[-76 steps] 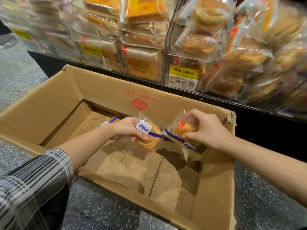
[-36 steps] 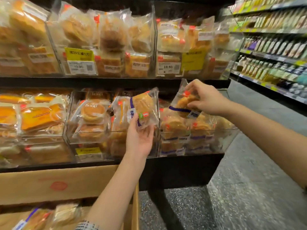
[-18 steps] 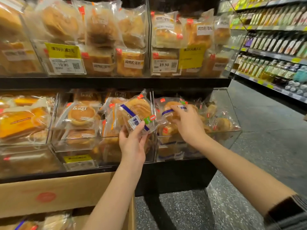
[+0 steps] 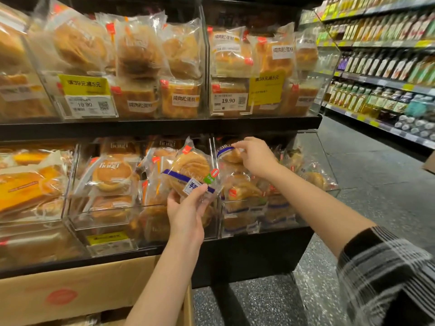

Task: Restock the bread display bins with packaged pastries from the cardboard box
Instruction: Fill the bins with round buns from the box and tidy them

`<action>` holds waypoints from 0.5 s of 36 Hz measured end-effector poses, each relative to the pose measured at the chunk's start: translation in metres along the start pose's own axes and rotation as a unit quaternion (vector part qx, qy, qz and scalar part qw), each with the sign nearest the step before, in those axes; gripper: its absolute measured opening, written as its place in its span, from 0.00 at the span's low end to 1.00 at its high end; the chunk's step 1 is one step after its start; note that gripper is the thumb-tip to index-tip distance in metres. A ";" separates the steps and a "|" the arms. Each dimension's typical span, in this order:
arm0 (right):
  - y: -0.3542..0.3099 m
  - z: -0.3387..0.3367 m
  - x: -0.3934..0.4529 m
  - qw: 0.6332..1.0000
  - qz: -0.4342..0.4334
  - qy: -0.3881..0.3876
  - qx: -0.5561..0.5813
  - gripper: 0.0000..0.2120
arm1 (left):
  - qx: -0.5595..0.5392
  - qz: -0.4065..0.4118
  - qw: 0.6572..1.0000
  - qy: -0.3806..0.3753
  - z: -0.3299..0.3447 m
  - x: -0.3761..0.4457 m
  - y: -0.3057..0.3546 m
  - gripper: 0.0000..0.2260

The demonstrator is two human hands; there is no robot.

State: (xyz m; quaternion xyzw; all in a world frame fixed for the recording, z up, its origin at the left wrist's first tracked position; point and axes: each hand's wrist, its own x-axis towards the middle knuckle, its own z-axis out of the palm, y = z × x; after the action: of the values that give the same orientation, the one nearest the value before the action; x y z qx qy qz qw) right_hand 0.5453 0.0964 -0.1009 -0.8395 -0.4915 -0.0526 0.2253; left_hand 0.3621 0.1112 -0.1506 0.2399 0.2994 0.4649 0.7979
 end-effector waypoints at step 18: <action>-0.015 -0.029 -0.092 0.813 0.182 -0.024 0.552 0.17 | 0.331 0.130 0.917 -0.183 0.022 -0.032 -0.019 0.33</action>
State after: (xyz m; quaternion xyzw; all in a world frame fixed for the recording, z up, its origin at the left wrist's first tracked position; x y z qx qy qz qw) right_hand 0.4891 0.0166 -0.0988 -0.6489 -0.2814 0.2894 0.6449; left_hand 0.3770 0.0718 -0.1395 0.6081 0.2506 0.3872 0.6461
